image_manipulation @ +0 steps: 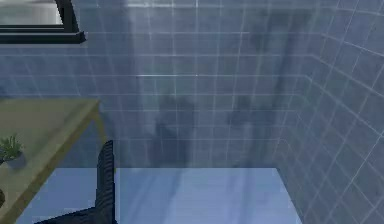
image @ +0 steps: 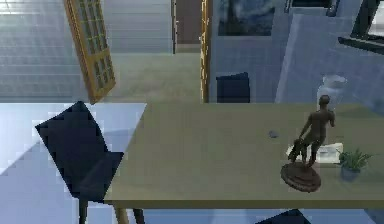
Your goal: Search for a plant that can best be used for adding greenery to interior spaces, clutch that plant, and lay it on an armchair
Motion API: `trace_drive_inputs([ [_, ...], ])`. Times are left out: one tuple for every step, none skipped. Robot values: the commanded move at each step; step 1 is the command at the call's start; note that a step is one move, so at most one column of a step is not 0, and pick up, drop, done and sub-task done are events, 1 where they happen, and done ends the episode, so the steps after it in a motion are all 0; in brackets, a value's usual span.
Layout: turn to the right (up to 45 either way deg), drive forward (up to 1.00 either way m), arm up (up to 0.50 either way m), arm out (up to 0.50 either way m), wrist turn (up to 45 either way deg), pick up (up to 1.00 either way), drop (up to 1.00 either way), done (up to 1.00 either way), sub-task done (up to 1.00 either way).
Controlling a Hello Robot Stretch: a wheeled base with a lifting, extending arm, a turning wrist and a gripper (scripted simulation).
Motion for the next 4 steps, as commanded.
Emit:
trace_drive_inputs([
  [-45.0,0.00,0.00,0.00,0.0,0.00,0.00,0.00,0.00],
  [-45.0,0.00,0.00,0.00,0.0,0.00,0.00,0.00,0.00],
  [-45.0,0.00,0.00,0.00,0.0,0.00,0.00,0.00,0.00],
  [-27.0,0.00,0.00,0.00,0.0,0.00,0.00,0.00,0.00],
])
